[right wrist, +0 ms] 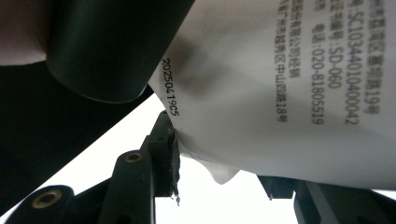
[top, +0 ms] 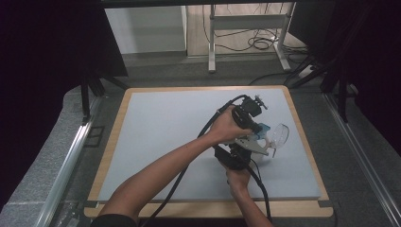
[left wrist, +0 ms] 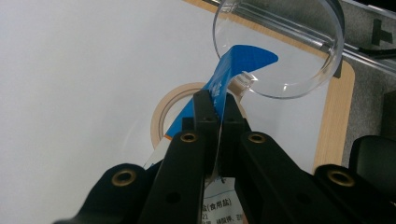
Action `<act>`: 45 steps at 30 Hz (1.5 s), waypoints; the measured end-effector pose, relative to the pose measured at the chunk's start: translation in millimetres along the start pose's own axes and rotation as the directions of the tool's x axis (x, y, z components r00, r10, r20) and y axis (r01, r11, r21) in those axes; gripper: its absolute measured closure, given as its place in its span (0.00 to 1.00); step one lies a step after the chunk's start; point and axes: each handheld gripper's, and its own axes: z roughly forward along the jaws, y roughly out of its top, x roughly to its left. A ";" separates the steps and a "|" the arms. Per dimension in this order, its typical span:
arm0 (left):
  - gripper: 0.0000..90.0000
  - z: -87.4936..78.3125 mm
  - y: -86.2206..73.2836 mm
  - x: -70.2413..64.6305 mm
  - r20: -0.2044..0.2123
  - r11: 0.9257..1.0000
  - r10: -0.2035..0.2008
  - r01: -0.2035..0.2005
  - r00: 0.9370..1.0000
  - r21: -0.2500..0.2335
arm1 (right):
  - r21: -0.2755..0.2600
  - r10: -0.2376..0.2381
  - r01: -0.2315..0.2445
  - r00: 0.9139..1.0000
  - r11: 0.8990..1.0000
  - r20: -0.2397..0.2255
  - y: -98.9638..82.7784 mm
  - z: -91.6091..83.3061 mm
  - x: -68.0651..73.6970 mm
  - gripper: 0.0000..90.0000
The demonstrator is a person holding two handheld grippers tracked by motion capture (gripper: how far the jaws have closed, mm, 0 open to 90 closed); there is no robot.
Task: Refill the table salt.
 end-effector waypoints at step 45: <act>1.00 0.9 3.1 0.8 0.011 1.000 -0.005 0.005 1.000 0.009 | -0.018 0.000 0.000 1.000 1.000 0.001 2.0 -1.6 -1.3 0.62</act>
